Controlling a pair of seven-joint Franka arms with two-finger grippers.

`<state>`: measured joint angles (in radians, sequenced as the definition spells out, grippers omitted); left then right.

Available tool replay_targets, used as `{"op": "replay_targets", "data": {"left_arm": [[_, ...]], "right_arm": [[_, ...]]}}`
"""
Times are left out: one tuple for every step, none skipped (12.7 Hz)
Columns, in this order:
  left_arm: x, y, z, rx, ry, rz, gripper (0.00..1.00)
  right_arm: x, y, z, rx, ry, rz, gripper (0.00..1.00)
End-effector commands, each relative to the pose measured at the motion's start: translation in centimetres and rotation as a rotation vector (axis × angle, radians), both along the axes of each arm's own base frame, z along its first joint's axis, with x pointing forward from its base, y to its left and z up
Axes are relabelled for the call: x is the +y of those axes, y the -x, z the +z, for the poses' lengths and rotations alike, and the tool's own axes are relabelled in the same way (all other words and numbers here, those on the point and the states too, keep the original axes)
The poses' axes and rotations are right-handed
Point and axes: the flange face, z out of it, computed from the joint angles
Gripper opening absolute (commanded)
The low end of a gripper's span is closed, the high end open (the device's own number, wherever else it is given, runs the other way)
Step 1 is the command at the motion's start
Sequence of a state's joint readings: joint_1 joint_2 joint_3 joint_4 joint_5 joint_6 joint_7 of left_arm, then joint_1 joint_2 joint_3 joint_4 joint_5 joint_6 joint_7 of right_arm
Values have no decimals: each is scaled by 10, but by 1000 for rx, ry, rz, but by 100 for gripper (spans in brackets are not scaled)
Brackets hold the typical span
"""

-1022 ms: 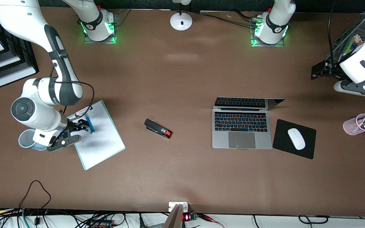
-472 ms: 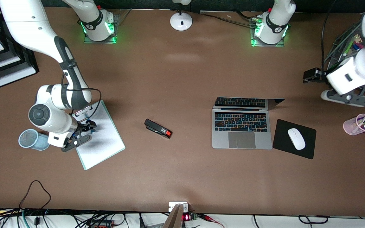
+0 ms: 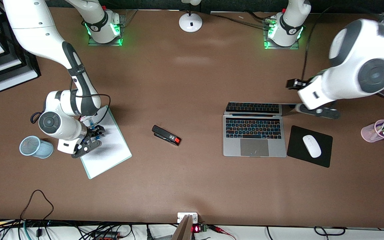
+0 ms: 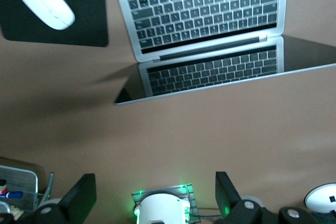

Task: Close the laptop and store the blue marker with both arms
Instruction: 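Grasp the blue marker with the right gripper while the left gripper reaches the laptop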

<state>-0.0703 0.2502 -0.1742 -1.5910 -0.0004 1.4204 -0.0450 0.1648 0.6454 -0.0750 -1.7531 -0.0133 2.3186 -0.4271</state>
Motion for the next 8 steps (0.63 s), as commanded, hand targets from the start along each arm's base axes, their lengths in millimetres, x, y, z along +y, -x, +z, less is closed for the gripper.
{"op": "replay_targets", "data": {"left_arm": [[-11,8,-25,43,-14,27,100],[-22,13,-35,52,-37,52,100],[-29,16,-43,59,-77,113,100],[-31,16,-51,69,-110,170,100],[-38,17,-57,76,-125,180,100],[-42,18,-64,86,-137,190,100],[-44,18,-67,90,-144,201,100],[-49,18,-72,91,-153,211,100]], "right_arm": [[1,5,-5,2,-7,2,78],[0,6,-7,5,-7,-7,74],[-1,7,-10,9,-8,-11,69],[-3,9,-12,9,-8,-12,65],[-3,9,-11,6,-8,-12,63],[-3,9,-11,6,-8,-12,57],[-3,9,-11,3,-10,-13,53],[-4,9,-12,3,-9,-14,50]]}}
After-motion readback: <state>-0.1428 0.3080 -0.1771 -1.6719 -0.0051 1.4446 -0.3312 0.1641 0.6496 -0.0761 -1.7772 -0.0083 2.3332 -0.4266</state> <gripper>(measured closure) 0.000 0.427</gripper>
